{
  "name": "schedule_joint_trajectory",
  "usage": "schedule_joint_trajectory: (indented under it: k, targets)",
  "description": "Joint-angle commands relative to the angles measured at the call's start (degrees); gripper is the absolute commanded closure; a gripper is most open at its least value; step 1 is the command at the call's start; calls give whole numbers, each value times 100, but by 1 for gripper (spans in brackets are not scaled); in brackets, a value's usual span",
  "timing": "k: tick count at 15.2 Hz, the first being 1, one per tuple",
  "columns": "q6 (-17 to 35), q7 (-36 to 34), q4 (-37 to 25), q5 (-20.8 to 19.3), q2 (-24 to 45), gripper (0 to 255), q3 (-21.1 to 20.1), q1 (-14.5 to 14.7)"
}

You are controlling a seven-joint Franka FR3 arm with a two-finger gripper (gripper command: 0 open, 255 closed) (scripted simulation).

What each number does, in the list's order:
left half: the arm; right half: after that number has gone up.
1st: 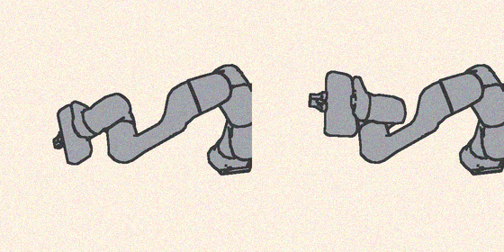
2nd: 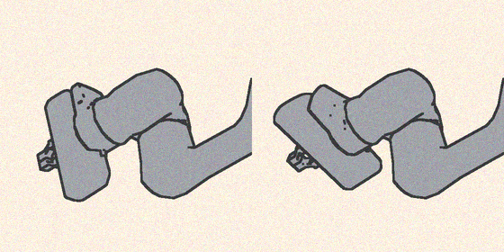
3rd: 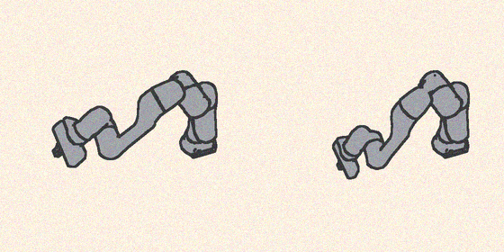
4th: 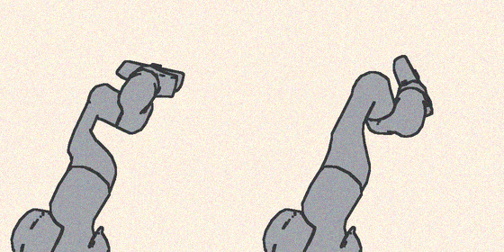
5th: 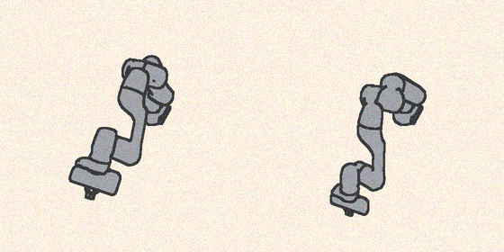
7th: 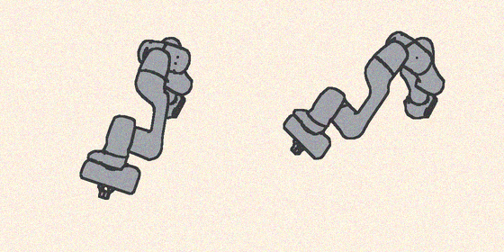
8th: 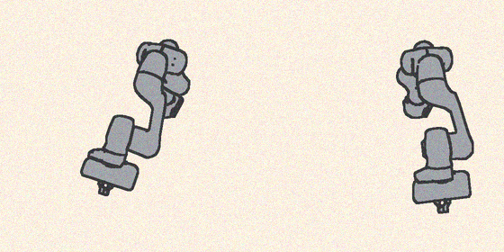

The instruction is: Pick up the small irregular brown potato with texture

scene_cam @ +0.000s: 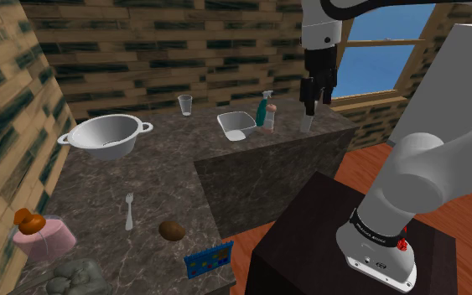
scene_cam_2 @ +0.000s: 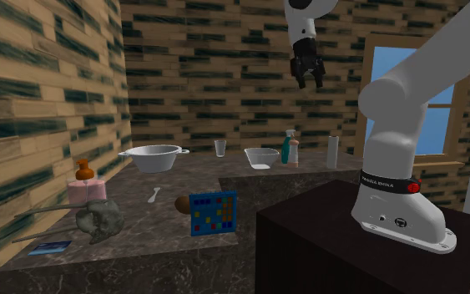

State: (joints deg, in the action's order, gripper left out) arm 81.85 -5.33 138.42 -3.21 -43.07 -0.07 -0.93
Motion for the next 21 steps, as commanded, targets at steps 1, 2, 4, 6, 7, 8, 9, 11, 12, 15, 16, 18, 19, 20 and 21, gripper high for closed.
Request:
schedule_joint_trajectory:
  k: [1, 2, 4, 6, 7, 8, 9, 11, 12, 15, 16, 18, 19, 20, 21]
  targets:
    - [0, 0, 0, 0, 0, 0, 0, 0]
    - [152, -87, 52, 66, 107, 0, -81, 40]
    - [458, -258, 135, 189, 345, 0, -243, 119]
    - [767, -424, 188, 302, 612, 0, -405, 194]
    - [921, -507, 204, 353, 757, 0, -484, 232]
    - [1075, -588, 211, 400, 908, 0, -564, 268]
    - [1227, -670, 211, 443, 1067, 0, -642, 304]
    - [1529, -832, 188, 516, 1402, 0, -796, 373]
    - [1677, -913, 165, 546, 1578, 0, -873, 404]
    - [2105, -1162, 49, 601, 2138, 0, -1093, 493]
    - [2241, -1246, -5, 608, 2333, 0, -1164, 520]
    - [2501, -1419, -134, 602, 2737, 0, -1304, 568]
    - [2625, -1507, -211, 588, 2944, 0, -1370, 592]
    - [2743, -1598, -294, 567, 3155, 0, -1433, 615]
    - [2856, -1691, -385, 539, 3368, 0, -1493, 640]
